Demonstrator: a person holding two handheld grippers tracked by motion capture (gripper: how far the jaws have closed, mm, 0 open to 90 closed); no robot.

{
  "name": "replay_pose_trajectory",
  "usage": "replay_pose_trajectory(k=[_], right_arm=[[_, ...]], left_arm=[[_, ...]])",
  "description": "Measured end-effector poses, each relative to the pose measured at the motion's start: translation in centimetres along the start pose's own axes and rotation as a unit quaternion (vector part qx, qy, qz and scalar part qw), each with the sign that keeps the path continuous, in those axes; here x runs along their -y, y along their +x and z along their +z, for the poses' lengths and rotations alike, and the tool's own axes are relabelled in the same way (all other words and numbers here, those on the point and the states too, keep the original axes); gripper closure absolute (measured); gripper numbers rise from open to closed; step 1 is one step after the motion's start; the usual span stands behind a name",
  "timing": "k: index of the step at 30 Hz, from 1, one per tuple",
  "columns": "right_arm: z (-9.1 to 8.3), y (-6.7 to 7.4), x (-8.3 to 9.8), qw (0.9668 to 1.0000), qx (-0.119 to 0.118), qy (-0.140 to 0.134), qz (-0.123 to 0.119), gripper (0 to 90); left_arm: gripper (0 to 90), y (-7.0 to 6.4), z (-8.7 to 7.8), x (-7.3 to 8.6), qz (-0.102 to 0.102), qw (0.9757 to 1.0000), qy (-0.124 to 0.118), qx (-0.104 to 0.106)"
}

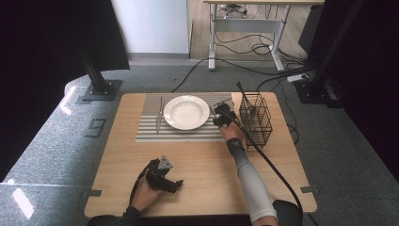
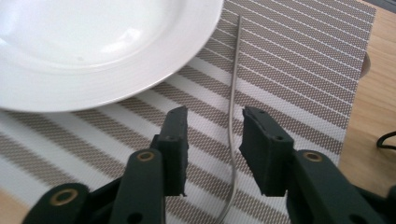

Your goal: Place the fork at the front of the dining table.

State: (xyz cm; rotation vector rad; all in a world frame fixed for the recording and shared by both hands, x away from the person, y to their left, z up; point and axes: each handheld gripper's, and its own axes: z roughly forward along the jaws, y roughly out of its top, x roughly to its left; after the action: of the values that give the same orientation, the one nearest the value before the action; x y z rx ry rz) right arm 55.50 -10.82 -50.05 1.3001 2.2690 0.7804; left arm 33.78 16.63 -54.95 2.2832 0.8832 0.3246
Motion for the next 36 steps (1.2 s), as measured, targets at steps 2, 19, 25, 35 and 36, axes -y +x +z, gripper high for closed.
replay_pose_trajectory(k=[2, 19, 25, 35, 36], right_arm=[[-0.6, 0.3, 0.3, 0.9999, -0.011, -0.002, -0.002, 55.3], [-0.2, 0.7, 3.4, 0.9997, -0.009, 0.021, 0.001, 41.6], [-1.4, 0.4, 3.5, 0.9999, 0.007, 0.000, 0.011, 31.6], [-1.0, 0.2, 4.2, 0.9982, 0.048, 0.033, 0.012, 21.4], [-1.0, 0.2, 4.2, 0.9982, 0.048, 0.033, 0.012, 21.4]], left_arm=[[0.0, 0.0, 0.0, 0.0, 0.000, 1.0000, 0.000, 0.000], [0.0, 0.0, 0.0, 0.0, 0.000, 1.0000, 0.000, 0.000], [0.0, 0.0, 0.0, 0.0, -0.001, 1.0000, -0.001, 0.001], [0.0, 0.0, 0.0, 0.0, -0.001, 1.0000, 0.000, 0.001], [0.0, 0.0, 0.0, 0.0, -0.001, 1.0000, 0.000, 0.001]])
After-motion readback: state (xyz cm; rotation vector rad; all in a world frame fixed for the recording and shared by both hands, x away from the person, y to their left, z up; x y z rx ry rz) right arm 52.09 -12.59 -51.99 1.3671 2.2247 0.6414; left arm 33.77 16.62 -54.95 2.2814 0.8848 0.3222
